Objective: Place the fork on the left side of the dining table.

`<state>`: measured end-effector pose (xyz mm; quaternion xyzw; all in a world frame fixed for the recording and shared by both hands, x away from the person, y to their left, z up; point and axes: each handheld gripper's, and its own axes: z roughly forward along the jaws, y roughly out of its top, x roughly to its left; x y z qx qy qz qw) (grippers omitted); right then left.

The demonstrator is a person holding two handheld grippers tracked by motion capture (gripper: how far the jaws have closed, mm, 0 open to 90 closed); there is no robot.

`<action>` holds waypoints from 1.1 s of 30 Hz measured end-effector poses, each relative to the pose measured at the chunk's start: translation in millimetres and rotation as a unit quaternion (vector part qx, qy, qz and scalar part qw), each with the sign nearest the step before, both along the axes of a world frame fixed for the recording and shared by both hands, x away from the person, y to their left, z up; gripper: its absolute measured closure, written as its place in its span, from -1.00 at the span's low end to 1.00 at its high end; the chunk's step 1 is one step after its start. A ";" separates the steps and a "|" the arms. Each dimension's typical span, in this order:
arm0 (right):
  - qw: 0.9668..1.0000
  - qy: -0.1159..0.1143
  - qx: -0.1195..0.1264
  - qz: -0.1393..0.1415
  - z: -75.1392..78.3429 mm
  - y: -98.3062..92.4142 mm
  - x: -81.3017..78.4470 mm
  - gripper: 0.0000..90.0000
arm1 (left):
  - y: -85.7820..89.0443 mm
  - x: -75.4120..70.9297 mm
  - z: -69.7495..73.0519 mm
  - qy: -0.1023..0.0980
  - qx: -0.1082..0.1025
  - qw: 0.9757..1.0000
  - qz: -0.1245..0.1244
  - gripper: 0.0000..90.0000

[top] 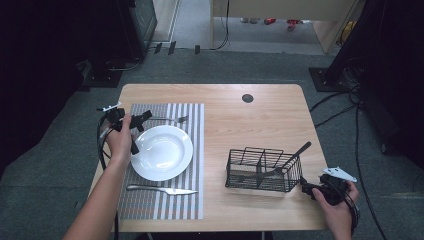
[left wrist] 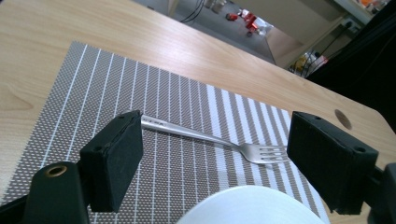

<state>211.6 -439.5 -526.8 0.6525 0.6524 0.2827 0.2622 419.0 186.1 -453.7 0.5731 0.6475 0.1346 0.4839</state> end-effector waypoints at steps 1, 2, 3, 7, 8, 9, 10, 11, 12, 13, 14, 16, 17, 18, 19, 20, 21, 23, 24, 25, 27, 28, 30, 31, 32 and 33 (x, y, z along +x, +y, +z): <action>1.000 0.000 0.000 0.000 0.0 0.0 0.0 -0.98 | 0.6 -5.2 3.3 -0.007 0.006 1.000 -0.004 -0.58; 1.000 0.000 0.000 0.000 0.0 0.0 0.0 -0.98 | 0.6 -5.2 3.3 -0.007 0.006 1.000 -0.004 -0.58; 1.000 0.000 0.000 0.000 0.0 0.0 0.0 -0.98 | 1.6 -10.8 6.6 -0.012 0.011 1.000 -0.010 -0.58; 1.000 0.000 0.000 0.000 0.0 0.0 0.0 -0.98 | 2.1 -19.6 11.2 -0.018 0.026 0.999 -0.020 -0.59; 1.000 0.000 0.000 0.000 0.0 0.0 0.0 -0.98 | 2.0 -26.1 13.9 -0.021 0.042 0.998 -0.030 -0.61; 1.000 0.000 0.000 0.000 0.0 0.0 0.0 -0.98 | 2.0 -26.1 13.9 -0.021 0.042 0.998 -0.030 -0.62; 1.000 0.000 0.000 -0.001 0.0 0.0 0.0 -0.98 | 2.2 -29.8 15.1 -0.024 0.050 0.998 -0.034 -0.62; 1.000 0.000 0.000 0.000 0.0 0.0 0.0 -0.98 | 3.1 -37.3 16.7 -0.032 0.061 0.997 -0.035 -0.62; 1.000 0.000 0.000 0.000 0.0 0.0 0.0 -0.98 | 3.1 -37.3 16.7 -0.032 0.061 0.997 -0.035 -0.63; 1.000 0.000 0.000 0.000 0.0 0.0 0.0 -0.98 | 5.2 -44.7 17.1 -0.043 0.062 0.997 -0.032 -0.62; 1.000 0.000 0.000 0.000 0.0 0.0 0.0 -0.98 | 5.2 -44.7 17.1 -0.043 0.062 0.997 -0.032 -0.62; 1.000 0.000 0.000 0.000 0.0 0.0 0.0 -0.98 | 7.5 -50.2 15.3 -0.048 0.060 0.997 -0.028 -0.62; 1.000 0.000 0.000 0.000 0.0 0.0 0.0 -0.98 | 9.3 -55.7 13.3 -0.048 0.057 0.997 -0.026 -0.62; 1.000 0.000 0.000 0.000 0.0 0.0 0.0 -0.98 | 9.3 -55.7 13.3 -0.048 0.057 0.997 -0.026 -0.62; 1.000 0.000 0.000 0.000 0.0 0.0 0.0 -0.98 | 10.1 -62.0 13.1 -0.050 0.064 0.996 -0.031 -0.62; 1.000 0.000 0.000 -0.001 0.0 0.1 -0.1 -0.98 | 10.6 -65.5 13.7 -0.053 0.065 0.996 -0.032 -0.62; 1.000 0.000 0.000 0.000 0.0 0.0 0.0 -0.98 | 10.6 -65.5 13.7 -0.053 0.065 0.996 -0.032 -0.62; 1.000 0.000 0.000 0.000 0.0 0.0 0.0 -0.98 | 12.5 -74.4 15.6 -0.065 0.070 0.995 -0.028 -0.62; 1.000 0.000 0.000 0.000 0.0 0.0 0.0 -0.98 | 12.7 -78.7 16.3 -0.070 0.073 0.994 -0.028 -0.62; 1.000 0.000 0.000 0.000 0.0 0.0 0.0 -0.98 | 13.0 -83.0 16.8 -0.072 0.076 0.994 -0.032 -0.62; 1.000 0.000 0.000 0.000 0.0 0.0 0.0 -0.98 | 13.7 -91.1 17.1 -0.074 0.077 0.994 -0.038 -0.62; 1.000 0.000 0.000 0.000 0.0 0.0 0.0 -0.98 | 14.5 -95.1 17.1 -0.075 0.079 0.993 -0.040 -0.62; 1.000 0.000 0.000 0.000 0.0 0.0 0.0 -0.98 | 16.3 -103.2 17.1 -0.079 0.077 0.993 -0.041 -0.62; 1.000 0.000 0.000 0.000 0.0 0.0 0.0 -0.98 | 17.3 -107.4 17.0 -0.082 0.081 0.993 -0.039 -0.62; 1.000 0.000 0.000 0.000 0.0 0.0 0.0 -0.98 | 18.4 -111.3 16.8 -0.083 0.086 0.992 -0.038 -0.62; 1.000 0.000 0.000 0.000 0.0 0.0 0.0 -0.98 | 19.8 -115.1 16.4 -0.084 0.086 0.992 -0.041 -0.62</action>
